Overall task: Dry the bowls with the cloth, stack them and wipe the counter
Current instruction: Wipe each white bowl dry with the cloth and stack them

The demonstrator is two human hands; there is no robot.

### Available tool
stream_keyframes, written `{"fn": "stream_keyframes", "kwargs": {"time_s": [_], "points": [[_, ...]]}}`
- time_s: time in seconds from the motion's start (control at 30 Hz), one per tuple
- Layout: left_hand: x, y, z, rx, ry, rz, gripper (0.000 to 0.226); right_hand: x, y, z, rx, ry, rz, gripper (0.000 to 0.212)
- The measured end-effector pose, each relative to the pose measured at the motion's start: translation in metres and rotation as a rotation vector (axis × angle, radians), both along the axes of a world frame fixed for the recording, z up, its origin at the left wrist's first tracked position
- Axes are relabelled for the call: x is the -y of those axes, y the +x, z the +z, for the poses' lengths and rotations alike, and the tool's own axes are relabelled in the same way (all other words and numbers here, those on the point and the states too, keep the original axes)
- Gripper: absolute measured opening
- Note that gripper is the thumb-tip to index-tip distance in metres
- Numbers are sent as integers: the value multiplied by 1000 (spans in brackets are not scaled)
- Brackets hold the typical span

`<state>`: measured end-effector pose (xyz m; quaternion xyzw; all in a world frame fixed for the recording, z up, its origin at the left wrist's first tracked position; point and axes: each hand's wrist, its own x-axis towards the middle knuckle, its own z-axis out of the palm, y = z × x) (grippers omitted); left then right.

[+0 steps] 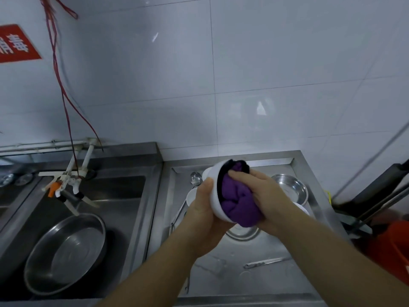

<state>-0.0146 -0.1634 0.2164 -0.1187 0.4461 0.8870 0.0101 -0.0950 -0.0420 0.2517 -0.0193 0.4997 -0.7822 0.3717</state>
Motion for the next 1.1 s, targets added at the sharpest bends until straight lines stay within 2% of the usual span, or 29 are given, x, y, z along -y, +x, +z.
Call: {"fn": "stream_keyframes", "kwargs": {"time_s": [0.07,0.1,0.2,0.27,0.37,0.43,0.53,0.67,0.73,0.83,0.9,1.0,1.1], "points": [[-2,-3,5,17,13,43,64,13,1,1,-73,24,-141,17],[-4,-4,7,16,17,66,63,18,-1,3,-191,126,-201,10],[-8,-10,14,10,-18,124,61,21,-6,10,-745,519,-224,18],[-6,-13,19,2,-45,142,62,20,-10,15,-991,639,-159,26],[-2,-17,18,-11,-103,164,66,21,-14,23,-1131,769,-67,34],[0,-17,18,-9,-177,183,72,21,-17,26,-1151,907,75,29],[5,-16,14,12,-348,194,93,16,-17,23,-993,900,233,25],[12,-13,2,-42,-463,128,73,8,-16,20,-414,530,189,21],[15,-13,-1,-56,-504,93,77,5,-18,15,-153,375,138,26],[18,-12,-2,-81,-511,68,80,0,-19,6,83,197,130,34],[16,-10,-3,-68,-514,57,91,-2,-21,3,249,82,109,38],[9,-8,-6,-37,-495,97,107,-3,-22,0,373,-48,77,48],[7,-9,-7,-72,-543,100,91,-8,-22,-7,402,-181,59,58]]}}
